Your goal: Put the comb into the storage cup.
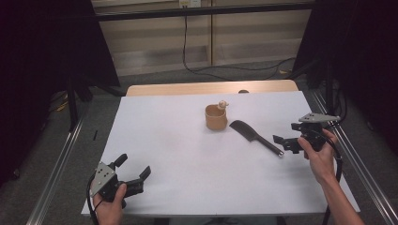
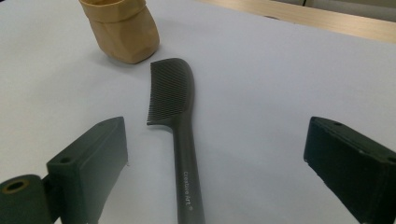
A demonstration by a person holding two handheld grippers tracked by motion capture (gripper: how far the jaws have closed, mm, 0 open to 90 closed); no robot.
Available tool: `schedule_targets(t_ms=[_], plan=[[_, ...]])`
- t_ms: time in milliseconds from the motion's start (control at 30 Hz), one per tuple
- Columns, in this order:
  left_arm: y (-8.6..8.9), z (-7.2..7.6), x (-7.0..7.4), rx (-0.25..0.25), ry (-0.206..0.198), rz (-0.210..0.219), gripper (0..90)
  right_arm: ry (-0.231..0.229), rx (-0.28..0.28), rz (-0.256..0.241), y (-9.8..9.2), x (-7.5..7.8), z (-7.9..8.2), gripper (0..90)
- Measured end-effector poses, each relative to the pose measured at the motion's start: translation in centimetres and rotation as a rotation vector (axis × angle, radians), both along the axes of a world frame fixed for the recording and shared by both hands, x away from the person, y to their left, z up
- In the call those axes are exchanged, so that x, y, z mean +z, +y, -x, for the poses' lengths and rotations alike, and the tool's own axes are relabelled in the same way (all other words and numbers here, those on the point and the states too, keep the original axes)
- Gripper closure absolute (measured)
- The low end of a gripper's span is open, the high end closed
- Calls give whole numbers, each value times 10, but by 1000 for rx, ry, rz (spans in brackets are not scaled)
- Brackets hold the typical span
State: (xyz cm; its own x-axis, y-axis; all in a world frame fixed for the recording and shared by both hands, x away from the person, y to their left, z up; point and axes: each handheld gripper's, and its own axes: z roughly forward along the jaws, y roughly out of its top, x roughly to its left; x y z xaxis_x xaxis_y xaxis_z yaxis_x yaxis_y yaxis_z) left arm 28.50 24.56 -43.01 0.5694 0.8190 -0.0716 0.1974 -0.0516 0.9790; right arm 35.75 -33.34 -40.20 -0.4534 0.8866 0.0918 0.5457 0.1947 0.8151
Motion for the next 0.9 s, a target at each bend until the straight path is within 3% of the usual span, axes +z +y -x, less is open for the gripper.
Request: schedule_targets(t_ms=[300,400,633,800,867,900], plan=[[1,0,0,3,-1,-8,29,1,8,-25,10,0,-11,79],[-1,0,0,-2,0,-6,29,21,23,-28,15,-4,-21,77],[-1,0,0,-3,1,-8,29,112,69,-18,23,-9,-36,83],[-1,0,0,-8,3,-17,29,180,132,13,29,-8,-47,60],[-2,0,0,-6,0,-12,29,237,127,56,34,-8,-54,29],[-2,0,0,-6,0,-12,29,237,127,56,34,-8,-54,29]])
